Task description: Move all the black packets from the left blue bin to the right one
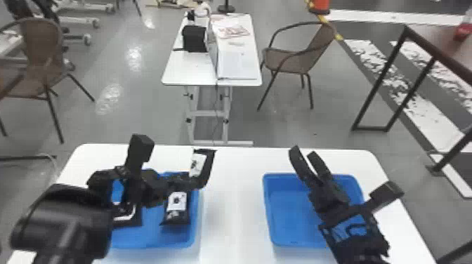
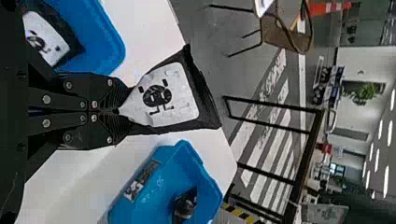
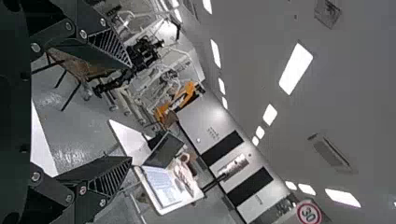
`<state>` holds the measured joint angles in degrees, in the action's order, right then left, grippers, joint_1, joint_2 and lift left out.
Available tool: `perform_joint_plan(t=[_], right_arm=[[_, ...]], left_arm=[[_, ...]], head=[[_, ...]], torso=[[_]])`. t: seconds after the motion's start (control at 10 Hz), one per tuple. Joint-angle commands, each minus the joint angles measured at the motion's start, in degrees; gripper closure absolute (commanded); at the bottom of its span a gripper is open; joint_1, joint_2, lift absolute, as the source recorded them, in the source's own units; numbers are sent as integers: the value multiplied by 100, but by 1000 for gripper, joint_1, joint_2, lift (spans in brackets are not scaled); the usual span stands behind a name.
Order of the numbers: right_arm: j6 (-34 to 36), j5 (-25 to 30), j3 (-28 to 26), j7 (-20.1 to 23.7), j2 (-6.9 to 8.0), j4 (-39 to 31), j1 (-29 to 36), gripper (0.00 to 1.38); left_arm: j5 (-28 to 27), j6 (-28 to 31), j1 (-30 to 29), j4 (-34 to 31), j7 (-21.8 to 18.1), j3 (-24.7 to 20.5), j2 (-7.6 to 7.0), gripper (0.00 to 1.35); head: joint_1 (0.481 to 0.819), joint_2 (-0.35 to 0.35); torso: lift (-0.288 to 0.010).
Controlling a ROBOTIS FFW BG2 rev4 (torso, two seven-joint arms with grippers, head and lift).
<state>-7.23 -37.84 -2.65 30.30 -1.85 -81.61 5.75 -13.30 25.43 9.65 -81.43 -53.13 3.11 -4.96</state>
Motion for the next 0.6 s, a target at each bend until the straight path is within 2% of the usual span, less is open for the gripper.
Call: perform_joint_plan(t=[0.0,0.2,0.4,0.5], right_arm=[[116,154,274,90,-114,75,-329,349],[116,137,379,116,-105,278,-593,349],[116,145,388,143,-87,427,-830,349],[116,145,388,186,-87,506,-944,349]], left_arm=[[-15,-187,353,215,-57,577,22,1154],[29,-574,784,453,-30,981,92,1154],[460,-1339,1215,1182,31,1377,145,1154],[547,-1462,1364,1375,66,1570,180,1154]], head=[[695,-97],[695,-115],[695,-143],[695,-152]], torso=[[0],[0],[0],[0]])
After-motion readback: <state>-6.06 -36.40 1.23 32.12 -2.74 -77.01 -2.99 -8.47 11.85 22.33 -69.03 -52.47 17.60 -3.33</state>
